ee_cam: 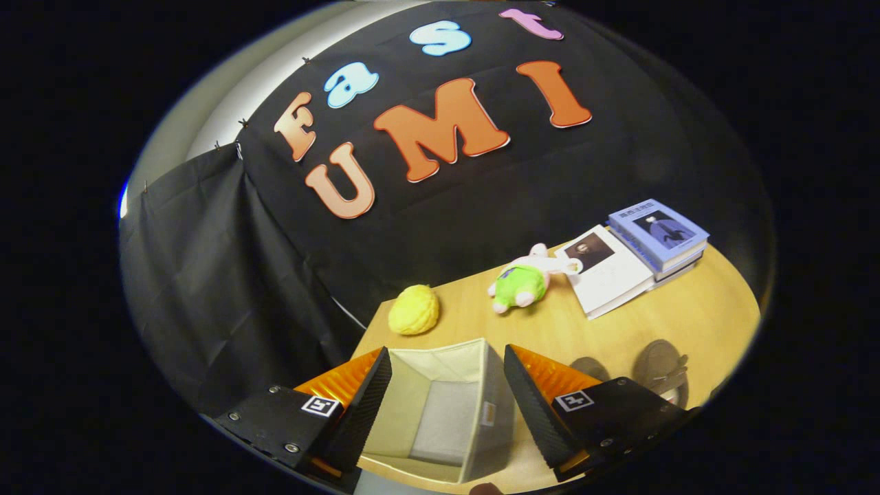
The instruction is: Open the storage box then place both shoes into the box .Put the left shoe in first, then the right shoe, with the right side of both shoes facing outward in a uniform manner.
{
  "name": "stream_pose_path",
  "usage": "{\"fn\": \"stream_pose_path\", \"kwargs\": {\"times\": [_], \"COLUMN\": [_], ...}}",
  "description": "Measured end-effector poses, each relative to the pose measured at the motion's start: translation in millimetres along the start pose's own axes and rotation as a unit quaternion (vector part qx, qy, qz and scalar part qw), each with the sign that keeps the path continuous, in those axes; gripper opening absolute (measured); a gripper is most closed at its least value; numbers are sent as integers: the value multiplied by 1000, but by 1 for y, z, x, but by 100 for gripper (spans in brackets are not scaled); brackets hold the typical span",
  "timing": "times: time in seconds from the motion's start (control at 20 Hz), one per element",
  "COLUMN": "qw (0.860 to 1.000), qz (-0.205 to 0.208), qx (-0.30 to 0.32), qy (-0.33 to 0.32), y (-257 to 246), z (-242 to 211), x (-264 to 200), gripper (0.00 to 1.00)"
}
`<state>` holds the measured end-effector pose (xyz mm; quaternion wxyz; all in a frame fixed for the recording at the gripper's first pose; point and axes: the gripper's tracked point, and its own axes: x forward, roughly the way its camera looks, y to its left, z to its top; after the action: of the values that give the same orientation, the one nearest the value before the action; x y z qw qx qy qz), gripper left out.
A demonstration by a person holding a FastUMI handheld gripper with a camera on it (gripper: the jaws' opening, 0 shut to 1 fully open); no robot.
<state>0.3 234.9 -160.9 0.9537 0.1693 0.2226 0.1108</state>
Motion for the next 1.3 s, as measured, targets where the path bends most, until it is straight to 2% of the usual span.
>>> {"fn": "stream_pose_path", "kwargs": {"times": [0.15,0.3,0.55,0.7,1.0,1.1,1.2,1.3], "qw": [999,995,984,977,972,970,970,968], "qz": [-49,-89,-159,-173,-165,-171,-173,-184], "qx": [-21,-35,-85,-124,-148,-145,-132,-124], "qy": [-11,5,12,25,77,91,107,116], "y": [-48,-94,-154,-169,-180,-189,-194,-203], "z": [-4,-22,-53,-79,-137,-149,-159,-168], "x": [-17,-25,-32,-27,6,19,30,39], "gripper": [98,98,99,96,79,74,73,66]}}
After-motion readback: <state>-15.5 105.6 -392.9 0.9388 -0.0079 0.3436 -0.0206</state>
